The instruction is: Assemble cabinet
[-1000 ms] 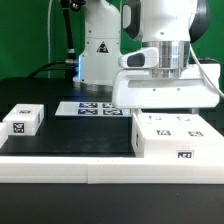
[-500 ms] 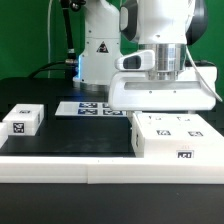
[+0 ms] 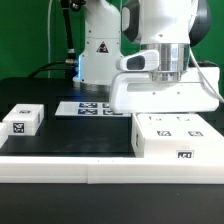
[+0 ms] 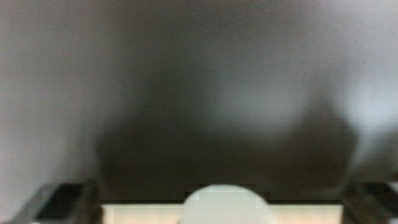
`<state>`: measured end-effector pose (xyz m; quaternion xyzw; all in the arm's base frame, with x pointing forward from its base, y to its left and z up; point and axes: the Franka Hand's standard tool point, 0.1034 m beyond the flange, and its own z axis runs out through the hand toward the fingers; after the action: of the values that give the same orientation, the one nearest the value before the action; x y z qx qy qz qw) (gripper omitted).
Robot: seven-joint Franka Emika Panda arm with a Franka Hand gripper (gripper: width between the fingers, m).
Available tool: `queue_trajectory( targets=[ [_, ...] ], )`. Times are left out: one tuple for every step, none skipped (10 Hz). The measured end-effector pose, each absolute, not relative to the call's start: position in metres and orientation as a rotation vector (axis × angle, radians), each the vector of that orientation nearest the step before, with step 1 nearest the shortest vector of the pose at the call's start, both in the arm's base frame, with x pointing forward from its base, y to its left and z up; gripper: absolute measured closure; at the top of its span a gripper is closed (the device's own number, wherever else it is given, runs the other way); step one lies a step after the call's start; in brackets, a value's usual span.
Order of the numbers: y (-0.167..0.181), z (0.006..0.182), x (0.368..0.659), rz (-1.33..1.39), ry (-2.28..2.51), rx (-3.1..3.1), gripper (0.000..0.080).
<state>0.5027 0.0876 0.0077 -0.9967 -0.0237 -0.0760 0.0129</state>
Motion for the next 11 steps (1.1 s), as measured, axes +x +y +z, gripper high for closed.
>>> queue_trajectory(
  targets=[
    [0.0876, 0.0078, 0.5027, -0.241, -0.077, -3.105, 0.0317],
    [0.0875, 0.0076, 0.5021, -0.247, -0.085, -3.105, 0.0463],
    [0.0873, 0.0074, 0.502, -0.246, -0.084, -3.105, 0.0586],
    [0.0872, 0.0074, 0.5018, -0.246, -0.084, -3.105, 0.0586],
    [0.0871, 0.0073, 0.5017, -0.25, -0.083, -3.104, 0.0584],
    [0.0871, 0.0073, 0.5018, -0.25, -0.083, -3.104, 0.0584],
    [0.0871, 0.0073, 0.5018, -0.25, -0.083, -3.104, 0.0584],
    [0.0871, 0.0073, 0.5018, -0.25, -0.083, -3.104, 0.0584],
    [0.0871, 0.0073, 0.5018, -0.25, -0.083, -3.104, 0.0584],
    [0.0871, 0.0073, 0.5018, -0.25, -0.083, -3.104, 0.0584],
    [0.0872, 0.0077, 0.5018, -0.25, -0.084, -3.104, 0.0584]
  ],
)
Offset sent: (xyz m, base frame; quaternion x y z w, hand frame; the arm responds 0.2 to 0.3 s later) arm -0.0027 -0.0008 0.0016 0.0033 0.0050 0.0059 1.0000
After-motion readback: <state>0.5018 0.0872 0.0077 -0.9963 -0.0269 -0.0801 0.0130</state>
